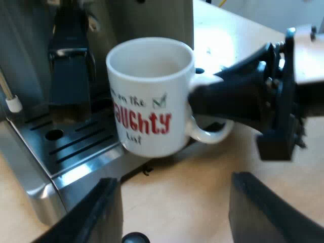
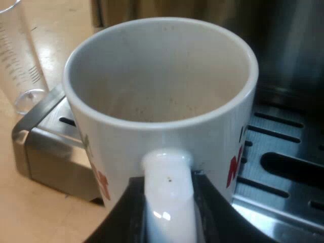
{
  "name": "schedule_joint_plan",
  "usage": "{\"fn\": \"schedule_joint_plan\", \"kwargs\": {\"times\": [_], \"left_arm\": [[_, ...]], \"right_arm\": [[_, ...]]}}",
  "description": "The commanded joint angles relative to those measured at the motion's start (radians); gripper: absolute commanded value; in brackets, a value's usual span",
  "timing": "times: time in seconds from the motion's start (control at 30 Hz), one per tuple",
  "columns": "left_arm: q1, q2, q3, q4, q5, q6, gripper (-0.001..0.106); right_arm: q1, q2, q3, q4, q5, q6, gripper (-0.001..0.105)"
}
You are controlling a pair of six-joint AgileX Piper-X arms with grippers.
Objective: Place mug into machine
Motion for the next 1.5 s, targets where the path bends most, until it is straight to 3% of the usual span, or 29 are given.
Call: {"fn": "schedule_joint_plan", "kwargs": {"times": [0.03, 0.3, 1.07, 1.5], "left_arm": [[-0.005, 0.002, -0.003, -0.017, -0.002, 0.001, 0.049], [-0.005, 0.002, -0.003, -0.025, -0.002, 0.001, 0.049], [-0.005, 0.002, -0.003, -0.025, -0.002, 0.001, 0.049], [-0.005, 0.002, -0.003, -0.025, 0.010, -0.016, 0.049]], "right_arm": [[-0.021, 0.003, -0.024, -0.064, 0.011, -0.004, 0.000], [-0.041, 0.059, -0.050, -0.096, -0.013, -0.004, 0.000], [-0.043, 0.277, -0.285, -0.096, 0.044, -0.004, 0.000], [-0.044, 0.279, -0.286, -0.088, 0.082, -0.004, 0.000]]}}
